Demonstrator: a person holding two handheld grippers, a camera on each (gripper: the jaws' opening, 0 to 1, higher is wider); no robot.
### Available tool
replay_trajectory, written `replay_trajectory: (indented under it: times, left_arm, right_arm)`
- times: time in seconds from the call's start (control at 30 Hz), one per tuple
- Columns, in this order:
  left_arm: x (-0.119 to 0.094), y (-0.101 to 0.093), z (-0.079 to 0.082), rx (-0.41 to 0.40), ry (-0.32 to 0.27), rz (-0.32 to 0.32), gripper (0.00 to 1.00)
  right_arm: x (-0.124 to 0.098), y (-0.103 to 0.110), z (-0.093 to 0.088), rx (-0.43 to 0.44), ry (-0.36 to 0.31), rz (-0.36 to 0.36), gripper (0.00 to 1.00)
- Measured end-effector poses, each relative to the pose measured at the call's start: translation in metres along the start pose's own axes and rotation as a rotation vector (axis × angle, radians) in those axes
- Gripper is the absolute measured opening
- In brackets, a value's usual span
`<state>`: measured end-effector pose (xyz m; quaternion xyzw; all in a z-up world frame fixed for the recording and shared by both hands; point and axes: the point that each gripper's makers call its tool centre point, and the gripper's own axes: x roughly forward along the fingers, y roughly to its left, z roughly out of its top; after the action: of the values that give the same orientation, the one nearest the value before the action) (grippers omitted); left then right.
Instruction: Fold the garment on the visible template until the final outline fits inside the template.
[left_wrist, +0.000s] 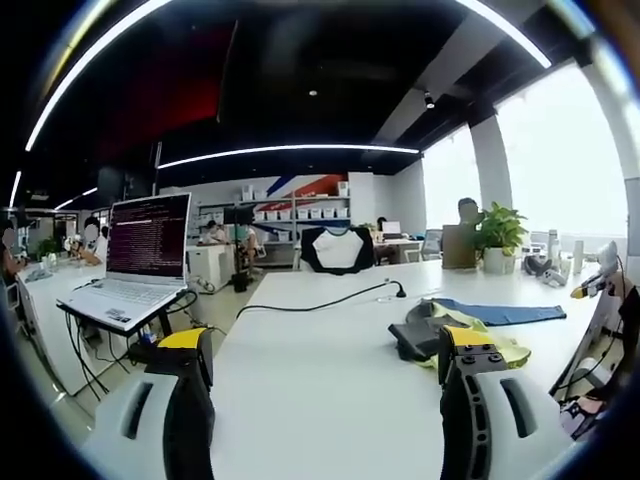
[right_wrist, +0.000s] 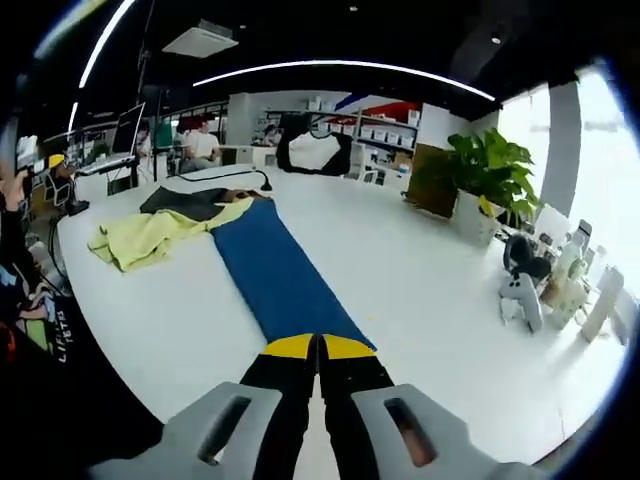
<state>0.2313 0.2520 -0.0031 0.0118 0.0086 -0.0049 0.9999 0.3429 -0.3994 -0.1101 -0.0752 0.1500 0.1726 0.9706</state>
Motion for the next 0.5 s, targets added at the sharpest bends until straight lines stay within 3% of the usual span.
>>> replay_trajectory:
  times: [0.13, 0.17, 0.27, 0.4, 0.5]
  left_arm:
    - [0.000, -0.002, 0.002, -0.015, -0.017, -0.015, 0.99]
    - [0.001, -0.002, 0.003, -0.018, -0.022, -0.017, 0.99]
    - [0.001, -0.004, 0.006, -0.027, -0.039, -0.031, 0.98]
    - [0.002, -0.007, 0.008, -0.024, -0.053, -0.050, 0.97]
    - [0.003, -0.009, 0.008, -0.030, -0.055, -0.057, 0.97]
  right_arm:
    - [-0.008, 0.004, 0.023, 0.086, -0.081, -0.031, 0.00]
    - [-0.008, 0.008, 0.029, 0.040, -0.110, -0.018, 0.00]
    - [-0.008, 0.021, 0.033, 0.005, -0.102, -0.034, 0.02]
    - [0.000, 0.034, 0.038, 0.005, -0.108, -0.042, 0.06]
    - [0.013, 0.045, 0.044, -0.021, -0.123, -0.064, 0.17]
